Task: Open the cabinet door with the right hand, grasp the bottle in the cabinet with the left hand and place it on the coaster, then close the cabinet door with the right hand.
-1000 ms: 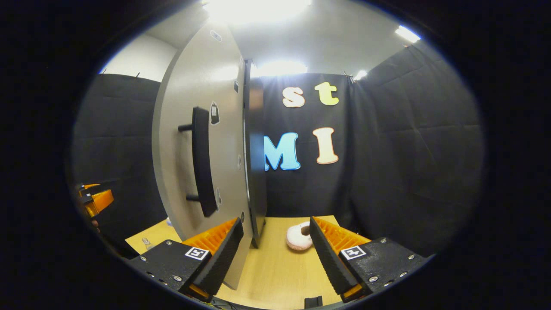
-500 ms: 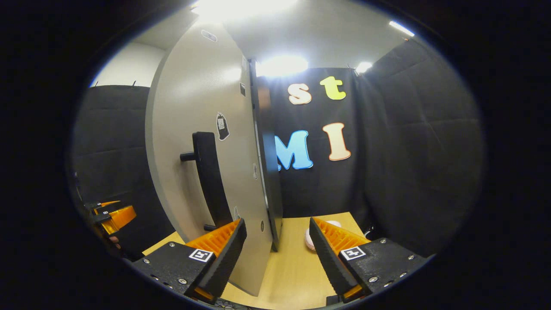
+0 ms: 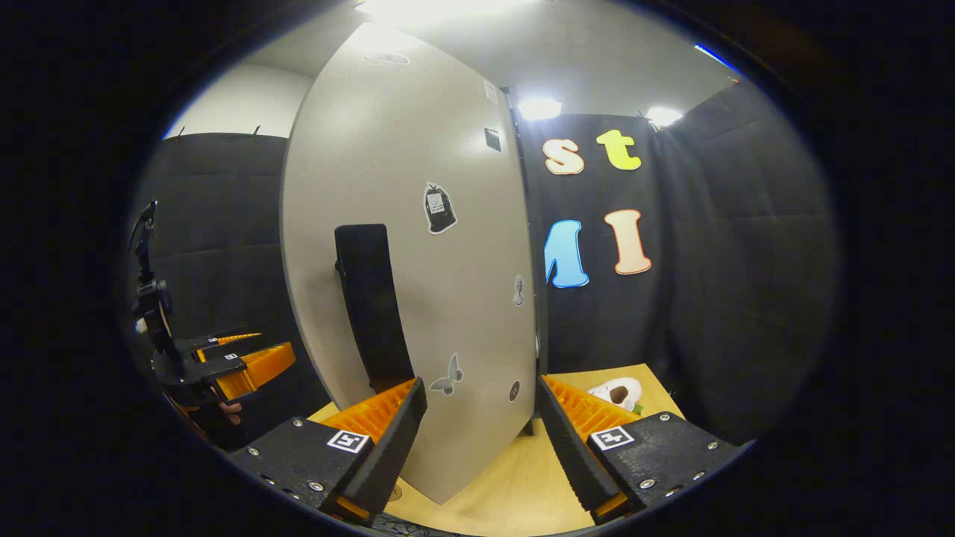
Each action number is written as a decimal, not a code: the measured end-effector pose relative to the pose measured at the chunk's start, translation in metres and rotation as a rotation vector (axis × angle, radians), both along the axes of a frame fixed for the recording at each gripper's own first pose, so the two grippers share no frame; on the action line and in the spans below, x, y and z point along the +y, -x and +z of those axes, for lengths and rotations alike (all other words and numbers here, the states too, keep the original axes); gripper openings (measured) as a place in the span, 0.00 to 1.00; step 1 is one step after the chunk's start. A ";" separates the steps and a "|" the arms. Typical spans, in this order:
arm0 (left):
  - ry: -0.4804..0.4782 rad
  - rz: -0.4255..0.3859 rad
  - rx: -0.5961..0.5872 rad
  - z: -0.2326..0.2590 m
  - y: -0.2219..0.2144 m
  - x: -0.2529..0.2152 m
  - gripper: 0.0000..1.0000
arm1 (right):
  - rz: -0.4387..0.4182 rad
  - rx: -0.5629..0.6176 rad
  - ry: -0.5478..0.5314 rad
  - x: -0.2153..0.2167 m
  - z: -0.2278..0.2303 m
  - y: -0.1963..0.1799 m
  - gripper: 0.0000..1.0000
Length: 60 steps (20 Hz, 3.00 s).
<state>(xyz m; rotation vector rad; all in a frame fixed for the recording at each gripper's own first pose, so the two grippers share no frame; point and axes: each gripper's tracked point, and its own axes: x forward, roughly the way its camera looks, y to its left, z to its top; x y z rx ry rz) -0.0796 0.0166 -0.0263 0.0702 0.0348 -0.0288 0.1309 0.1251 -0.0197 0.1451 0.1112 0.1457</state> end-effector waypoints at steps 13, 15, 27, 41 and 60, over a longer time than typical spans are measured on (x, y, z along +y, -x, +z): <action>-0.005 -0.028 0.011 -0.018 -0.051 0.047 0.81 | -0.065 -0.022 0.020 0.046 0.005 -0.059 0.92; -0.016 0.015 0.000 -0.010 -0.048 0.048 0.81 | -0.115 -0.021 0.045 0.029 0.006 -0.067 0.93; -0.036 0.019 -0.040 0.011 -0.060 0.000 0.85 | -0.229 -0.058 0.057 0.012 0.008 -0.090 0.93; -0.006 0.004 -0.014 0.003 -0.060 -0.014 0.81 | -0.239 -0.036 0.075 0.005 0.000 -0.087 0.92; 0.017 0.020 -0.062 0.010 -0.062 -0.009 0.85 | -0.270 -0.110 0.109 -0.005 0.011 -0.082 0.93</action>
